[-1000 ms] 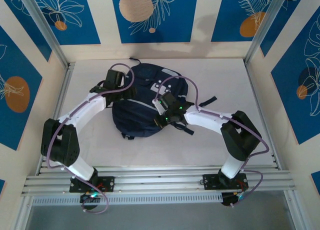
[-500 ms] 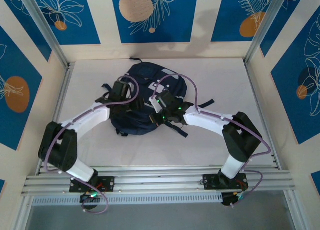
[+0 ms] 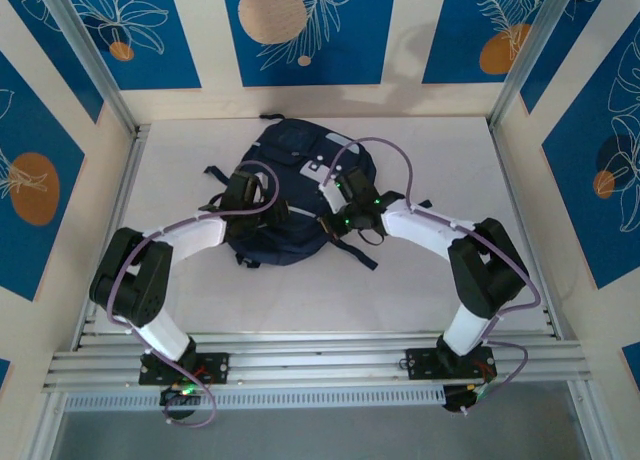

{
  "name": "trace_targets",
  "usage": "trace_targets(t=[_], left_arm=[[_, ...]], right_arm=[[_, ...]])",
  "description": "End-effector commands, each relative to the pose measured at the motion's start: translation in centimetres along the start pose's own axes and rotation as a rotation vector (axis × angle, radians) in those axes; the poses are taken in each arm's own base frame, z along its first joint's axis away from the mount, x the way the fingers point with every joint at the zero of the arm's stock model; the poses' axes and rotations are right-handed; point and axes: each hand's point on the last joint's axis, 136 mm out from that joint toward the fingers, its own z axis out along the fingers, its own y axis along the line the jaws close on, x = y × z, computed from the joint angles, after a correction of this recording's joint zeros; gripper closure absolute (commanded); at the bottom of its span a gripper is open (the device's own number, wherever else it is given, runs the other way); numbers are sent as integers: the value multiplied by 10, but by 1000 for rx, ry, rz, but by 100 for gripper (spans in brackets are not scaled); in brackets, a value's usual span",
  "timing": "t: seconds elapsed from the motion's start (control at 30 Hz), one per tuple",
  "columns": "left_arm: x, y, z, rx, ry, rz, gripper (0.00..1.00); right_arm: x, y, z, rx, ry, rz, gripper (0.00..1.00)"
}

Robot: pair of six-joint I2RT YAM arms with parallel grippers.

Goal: Pack the student bag

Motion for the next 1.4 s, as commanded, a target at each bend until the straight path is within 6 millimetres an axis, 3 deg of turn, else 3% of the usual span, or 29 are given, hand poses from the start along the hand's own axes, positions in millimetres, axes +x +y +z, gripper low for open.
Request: trace_targets(t=[0.0, 0.23, 0.33, 0.47, 0.67, 0.7, 0.73, 0.8, 0.83, 0.9, 1.0, 1.17, 1.27, 1.37], left_arm=[[48, 65, 8, -202, 142, -50, 56], [29, 46, -7, -160, 111, -2, 56], [17, 39, -19, -165, 83, 44, 56], [13, 45, -27, -221, 79, 85, 57], [7, 41, -38, -219, 50, 96, 56], [3, 38, -42, -214, 36, 105, 53], [-2, 36, -47, -215, 17, 117, 49], [-15, 33, -61, -236, -31, 160, 38], [-19, 34, -67, -257, -49, 188, 33], [-32, 42, -83, -331, -100, 243, 18], [-46, 58, -104, -452, -161, 321, 4], [-64, 94, -131, -655, -287, 455, 0], [-69, 108, -137, -715, -383, 531, 0], [-72, 126, -146, -750, -447, 498, 0]], right_arm=[[-32, -14, -8, 52, -100, 58, 100], [-31, -22, -11, 127, -112, 57, 100], [-27, -44, -16, 183, -122, 130, 100], [-30, -66, -24, 203, -142, 219, 100], [-41, -61, -28, 147, -164, 216, 100], [-43, -62, -31, 151, -170, 214, 94], [-44, -64, -34, 164, -179, 218, 77], [-46, -74, -47, 186, -223, 239, 31], [-45, -81, -53, 199, -242, 259, 3], [-40, -104, -69, 233, -286, 321, 0], [-22, -146, -84, 330, -315, 375, 1], [9, -195, -88, 535, -359, 275, 0], [15, -209, -88, 611, -395, 201, 1], [17, -211, -90, 596, -425, 195, 0]])
